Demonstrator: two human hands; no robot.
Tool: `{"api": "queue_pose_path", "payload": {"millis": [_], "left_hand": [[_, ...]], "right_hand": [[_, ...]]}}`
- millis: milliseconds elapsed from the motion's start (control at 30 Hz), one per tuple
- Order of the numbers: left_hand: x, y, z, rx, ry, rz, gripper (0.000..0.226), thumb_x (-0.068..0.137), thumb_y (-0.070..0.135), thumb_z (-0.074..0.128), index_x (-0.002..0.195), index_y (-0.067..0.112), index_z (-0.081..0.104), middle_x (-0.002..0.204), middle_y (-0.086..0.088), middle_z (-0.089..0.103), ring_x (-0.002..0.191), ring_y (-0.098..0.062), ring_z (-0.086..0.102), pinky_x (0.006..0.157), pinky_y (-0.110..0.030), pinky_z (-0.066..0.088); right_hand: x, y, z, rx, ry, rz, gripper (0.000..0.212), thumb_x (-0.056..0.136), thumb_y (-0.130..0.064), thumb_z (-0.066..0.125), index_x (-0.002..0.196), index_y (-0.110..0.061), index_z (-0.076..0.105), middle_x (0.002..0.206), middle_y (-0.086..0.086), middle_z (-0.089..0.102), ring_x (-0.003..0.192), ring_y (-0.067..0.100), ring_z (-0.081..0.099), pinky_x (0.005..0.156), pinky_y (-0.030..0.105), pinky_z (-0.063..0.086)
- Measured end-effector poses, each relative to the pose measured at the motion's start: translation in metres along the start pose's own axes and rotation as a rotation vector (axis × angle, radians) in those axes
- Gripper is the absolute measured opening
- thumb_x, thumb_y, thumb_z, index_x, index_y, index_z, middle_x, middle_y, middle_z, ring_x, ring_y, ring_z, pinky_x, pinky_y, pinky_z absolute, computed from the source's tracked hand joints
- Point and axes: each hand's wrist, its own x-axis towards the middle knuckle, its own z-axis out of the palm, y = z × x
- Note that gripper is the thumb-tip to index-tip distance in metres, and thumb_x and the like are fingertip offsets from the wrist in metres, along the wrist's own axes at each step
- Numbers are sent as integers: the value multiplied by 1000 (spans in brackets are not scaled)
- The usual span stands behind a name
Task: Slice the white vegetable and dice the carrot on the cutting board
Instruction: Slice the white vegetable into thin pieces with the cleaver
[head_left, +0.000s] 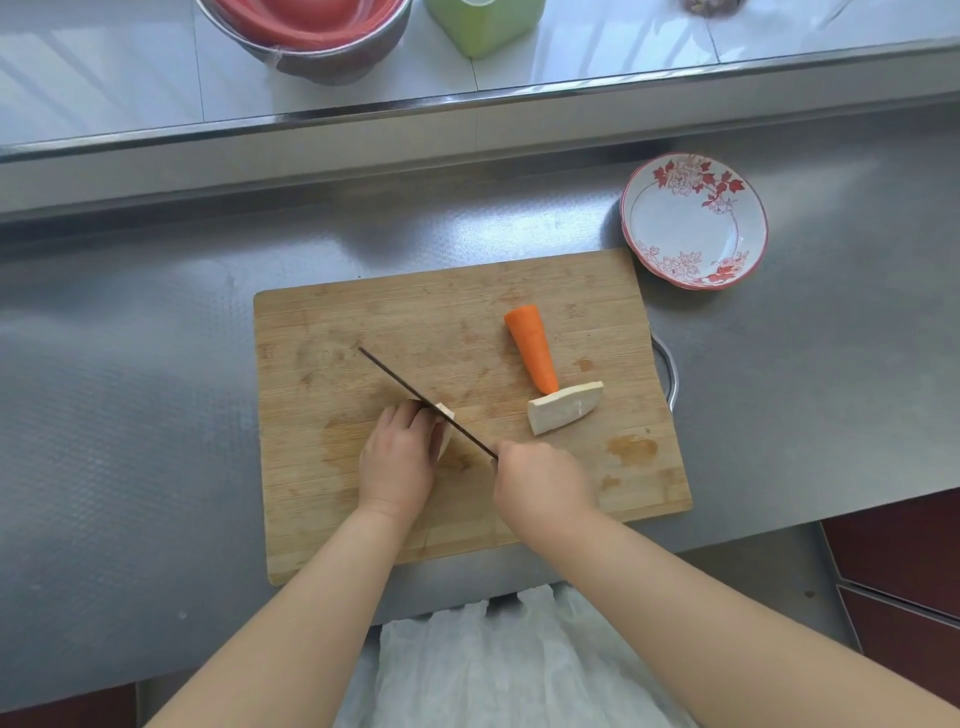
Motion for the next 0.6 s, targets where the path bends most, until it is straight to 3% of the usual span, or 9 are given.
{"api": "queue_pose_path", "payload": {"millis": [200, 400, 600], "left_hand": [[2, -2, 2, 27, 10, 30, 30, 84, 26, 46, 77, 4, 66, 78, -10, 63, 68, -32, 58, 46, -31, 44], [-6, -8, 6, 5, 0, 48, 20, 86, 21, 51, 76, 9, 63, 77, -6, 57, 68, -27, 53, 47, -35, 44], [-5, -4, 3, 7, 29, 32, 12, 83, 16, 62, 77, 6, 66, 76, -10, 61, 67, -32, 57, 48, -33, 44]], "right_hand": [[14, -9, 2, -15, -35, 35, 28, 89, -3, 41, 109, -14, 58, 103, 8, 65, 95, 31, 62, 64, 30, 40], [43, 2, -2, 202, -12, 44, 21, 97, -25, 45, 104, -13, 61, 97, 9, 64, 95, 31, 61, 67, 30, 42], [11, 9, 10, 4, 57, -34, 21, 94, -16, 42, 105, -20, 59, 89, 6, 65, 76, 30, 58, 54, 29, 35]]}}
